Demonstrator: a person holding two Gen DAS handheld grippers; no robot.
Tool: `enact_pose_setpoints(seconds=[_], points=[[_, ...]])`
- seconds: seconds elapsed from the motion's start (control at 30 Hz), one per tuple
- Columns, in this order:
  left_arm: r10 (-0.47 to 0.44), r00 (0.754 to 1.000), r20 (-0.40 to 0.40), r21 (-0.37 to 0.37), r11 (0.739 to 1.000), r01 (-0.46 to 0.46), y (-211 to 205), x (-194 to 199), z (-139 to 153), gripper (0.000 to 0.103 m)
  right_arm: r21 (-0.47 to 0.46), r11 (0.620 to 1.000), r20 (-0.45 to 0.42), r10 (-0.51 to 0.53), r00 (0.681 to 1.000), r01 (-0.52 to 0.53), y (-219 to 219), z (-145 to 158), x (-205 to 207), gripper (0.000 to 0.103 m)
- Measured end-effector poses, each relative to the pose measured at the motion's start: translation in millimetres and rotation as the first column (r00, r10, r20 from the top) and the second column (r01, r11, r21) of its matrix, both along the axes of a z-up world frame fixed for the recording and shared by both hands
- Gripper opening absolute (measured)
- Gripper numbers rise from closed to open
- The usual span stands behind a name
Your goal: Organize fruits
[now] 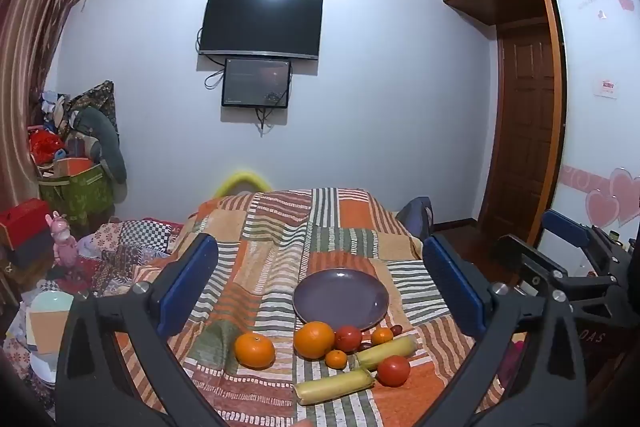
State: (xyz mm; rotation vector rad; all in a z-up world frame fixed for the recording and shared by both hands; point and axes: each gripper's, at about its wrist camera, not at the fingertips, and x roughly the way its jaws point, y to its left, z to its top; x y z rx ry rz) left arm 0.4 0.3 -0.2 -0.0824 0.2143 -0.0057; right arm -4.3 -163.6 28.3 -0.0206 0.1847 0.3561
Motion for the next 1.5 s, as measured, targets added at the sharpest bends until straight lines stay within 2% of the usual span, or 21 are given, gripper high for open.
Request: enact_pose_setpoints(seconds=[0.1,0.13,0.33,1.5], points=[[-0.003,1.0,-0.017,-0.011,1.0,0.003,4,4,-1,0.103,0.01,1.0,0.001,0.0,1.0,0.0,0,0,0,0.103],[-0.005,0.999,-0.031,0.007,1.0,0.005,2,7,-2,0.103,0.01,1.0,-0.002,0.0,1.0,0.0,0,0,0,0.103],[0.0,1.0,0.0,0.012,1.0,0.0,-2,1,-4,0.103,0.008,1.0,-0.007,-0.003,1.0,0.003,0,0,1,0.103],[0.01,1.0,0.0,0.021,1.0,-0.01,-6,3,-1,0.103,0.023,1.0,0.0,-0.007,1.0,0.007,-3,6,-2,0.103]])
